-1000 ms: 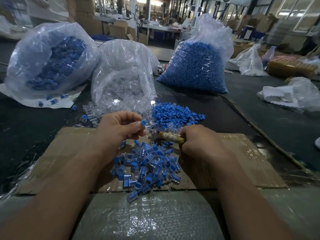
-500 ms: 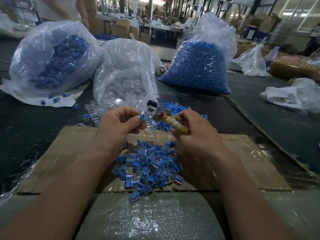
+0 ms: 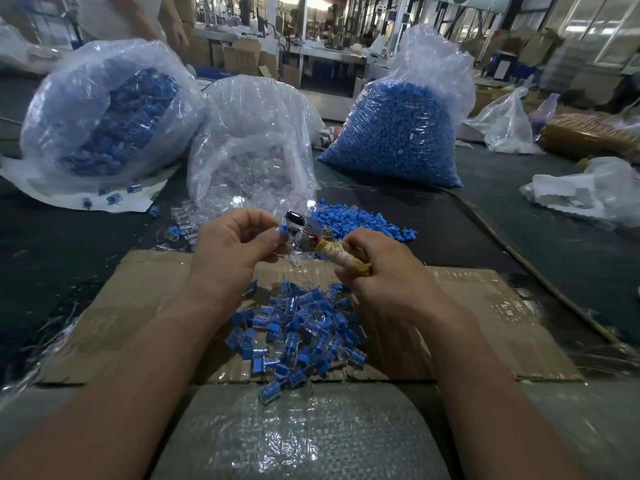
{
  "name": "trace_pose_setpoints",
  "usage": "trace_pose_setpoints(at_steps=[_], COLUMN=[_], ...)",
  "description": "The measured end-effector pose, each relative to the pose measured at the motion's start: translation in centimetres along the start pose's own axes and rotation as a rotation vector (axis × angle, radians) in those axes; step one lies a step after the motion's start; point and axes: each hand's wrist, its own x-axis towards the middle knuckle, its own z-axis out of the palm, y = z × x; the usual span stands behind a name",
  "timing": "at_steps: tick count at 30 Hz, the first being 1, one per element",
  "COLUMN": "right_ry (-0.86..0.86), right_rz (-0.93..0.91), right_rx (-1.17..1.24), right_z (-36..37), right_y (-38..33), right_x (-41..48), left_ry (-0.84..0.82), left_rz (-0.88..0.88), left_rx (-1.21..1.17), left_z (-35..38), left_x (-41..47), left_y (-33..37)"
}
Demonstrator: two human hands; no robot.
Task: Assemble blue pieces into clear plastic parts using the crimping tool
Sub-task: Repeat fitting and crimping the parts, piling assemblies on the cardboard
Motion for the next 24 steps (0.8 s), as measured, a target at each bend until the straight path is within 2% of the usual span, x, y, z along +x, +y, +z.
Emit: trace_pose_setpoints(at_steps=[12,19,24], right_ry=[0.015,0.120,0.072], right_rz=[0.008,-0.022,-0.007], right_rx=[-0.082,-0.158,-0.108], right_z=[0.25,0.54,0.81], right_y=[-0.50,-0.58,0.10], right_x=[0.04,0.08,0.38], left_ry=[0.045,0.072,0.080], left_rz=[0.072,0.083,0.080], left_rx=[0.110,0.089,0.141], left_z=[0.10,0.11,0.24], left_x=[-0.55,-0.56,-0.57], left_y=[0.23,0.65,0.61])
